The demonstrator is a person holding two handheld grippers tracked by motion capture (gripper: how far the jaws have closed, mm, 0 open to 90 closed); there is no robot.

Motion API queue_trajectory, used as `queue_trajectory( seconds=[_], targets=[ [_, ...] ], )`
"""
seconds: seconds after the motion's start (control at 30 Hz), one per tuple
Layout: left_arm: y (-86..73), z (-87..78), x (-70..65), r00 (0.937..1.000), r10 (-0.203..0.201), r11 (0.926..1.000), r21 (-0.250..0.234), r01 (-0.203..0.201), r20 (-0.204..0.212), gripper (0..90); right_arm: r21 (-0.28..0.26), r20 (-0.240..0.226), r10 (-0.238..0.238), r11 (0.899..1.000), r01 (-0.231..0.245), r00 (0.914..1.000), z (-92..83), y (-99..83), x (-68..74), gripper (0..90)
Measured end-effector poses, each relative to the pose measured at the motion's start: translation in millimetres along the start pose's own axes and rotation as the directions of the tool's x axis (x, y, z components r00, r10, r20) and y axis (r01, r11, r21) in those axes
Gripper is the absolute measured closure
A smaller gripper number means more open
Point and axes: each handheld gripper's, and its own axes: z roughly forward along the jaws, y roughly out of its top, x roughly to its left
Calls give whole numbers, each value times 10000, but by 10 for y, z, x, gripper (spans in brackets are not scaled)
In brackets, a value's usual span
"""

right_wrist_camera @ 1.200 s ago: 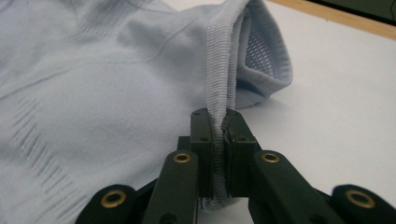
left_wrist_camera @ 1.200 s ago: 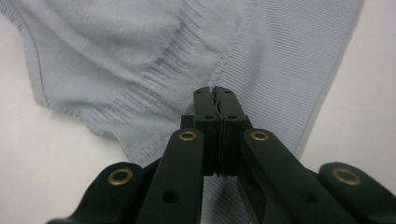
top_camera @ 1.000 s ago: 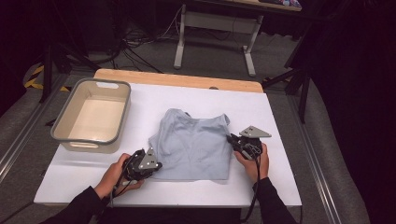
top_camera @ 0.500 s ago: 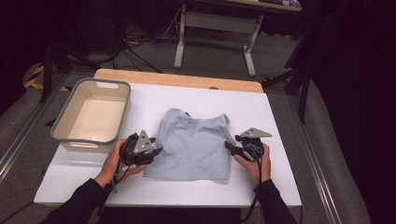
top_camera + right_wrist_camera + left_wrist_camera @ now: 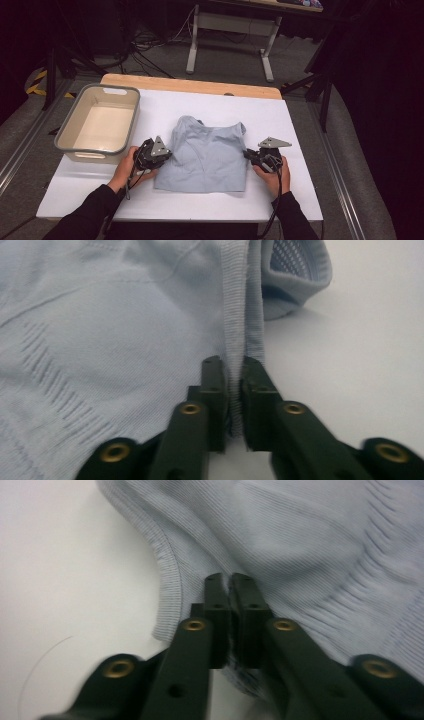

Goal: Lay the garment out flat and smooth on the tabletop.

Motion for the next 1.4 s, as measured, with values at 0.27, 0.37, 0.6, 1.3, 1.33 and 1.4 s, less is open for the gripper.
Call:
queue_trajectory(
  seconds=[0.27, 0.37, 0.6, 1.3, 1.33, 1.4],
  targets=[
    [88, -269, -14, 9980, 250, 9957, -871, -301, -587, 895, -719, 288, -992, 9923, 1010, 9947, -260, 272, 180, 868],
    [120, -397, 4, 9955, 221, 9927, -1162, -328, -921, 896, -942, 132, -1310, 9868, 1317, 9913, -303, 390, 286, 868],
    [100, -431, 42, 9898, 186, 9962, -816, -304, -1411, 894, -720, -45, -1760, 9819, 1752, 9844, -100, 510, 419, 860],
    [-103, -465, -259, 9958, 908, 9813, -1699, -908, -78, 593, -1324, 374, -963, 9861, 1005, 9946, -219, 293, 263, 528],
    [-116, -467, -272, 9957, 922, 9809, -1720, -912, -21, 572, -1365, 475, -967, 9853, 1023, 9942, -275, 253, 253, 530],
    [-149, -478, -312, 9950, 994, 9799, -1733, -985, -37, 559, -1314, 416, -874, 9870, 921, 9953, -322, 178, 235, 531]
  ],
)
